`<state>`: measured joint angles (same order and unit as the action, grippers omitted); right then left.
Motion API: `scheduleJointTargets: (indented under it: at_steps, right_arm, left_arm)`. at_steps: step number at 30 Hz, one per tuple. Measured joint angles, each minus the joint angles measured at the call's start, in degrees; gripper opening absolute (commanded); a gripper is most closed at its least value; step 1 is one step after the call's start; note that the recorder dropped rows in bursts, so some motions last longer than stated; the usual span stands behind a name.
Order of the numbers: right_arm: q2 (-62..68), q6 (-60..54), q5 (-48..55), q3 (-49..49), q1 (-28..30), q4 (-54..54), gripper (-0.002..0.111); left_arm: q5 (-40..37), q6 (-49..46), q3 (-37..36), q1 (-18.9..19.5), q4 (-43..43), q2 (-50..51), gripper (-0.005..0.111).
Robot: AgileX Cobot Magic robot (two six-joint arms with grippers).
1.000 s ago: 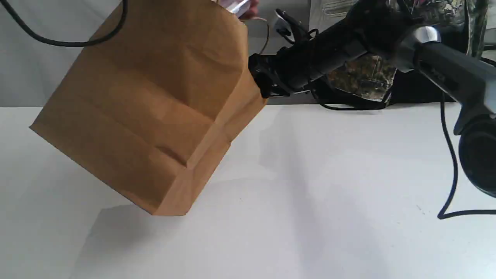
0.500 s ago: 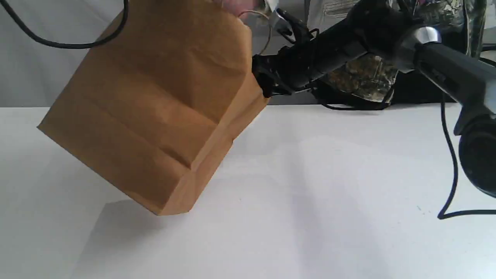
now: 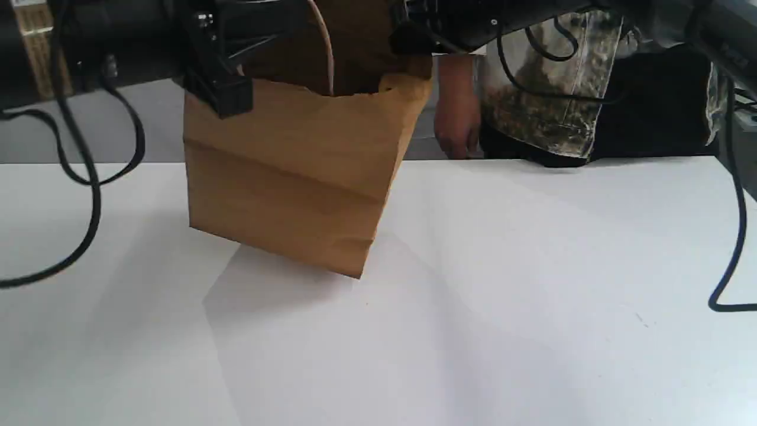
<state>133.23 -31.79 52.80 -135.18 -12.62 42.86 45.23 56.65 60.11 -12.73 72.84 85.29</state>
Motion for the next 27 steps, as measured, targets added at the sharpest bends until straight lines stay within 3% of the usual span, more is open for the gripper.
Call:
scheduleJointTargets:
  at_steps: [9, 16, 18, 22, 25, 27]
  right_arm:
    - [0.0, 0.0, 2.2, 0.0, 0.0, -5.0, 0.0]
    - [0.0, 0.0, 3.5, 0.0, 0.0, -6.6, 0.001]
    - [0.0, 0.2, 3.5, 0.0, 0.0, -6.6, 0.007]
    - [0.0, 0.2, 3.5, 0.0, 0.0, -6.6, 0.035]
    - [0.0, 0.2, 3.5, 0.0, 0.0, -6.6, 0.058]
    - [0.0, 0.2, 3.5, 0.0, 0.0, -6.6, 0.066]
  left_arm:
    - [3.9, -2.5, -8.1, 0.0, -3.1, -4.7, 0.0]
    - [3.3, -2.8, -9.2, 0.0, -3.2, -5.0, 0.0]
    - [3.7, -2.9, -9.2, 0.0, -3.2, -5.0, 0.001]
    - [4.3, -3.1, -9.2, 0.0, -3.2, -5.0, 0.012]
    - [4.5, -3.9, -9.2, 0.0, -3.2, -5.0, 0.026]
    - [4.9, -5.6, -9.2, 0.0, -3.2, -5.0, 0.037]
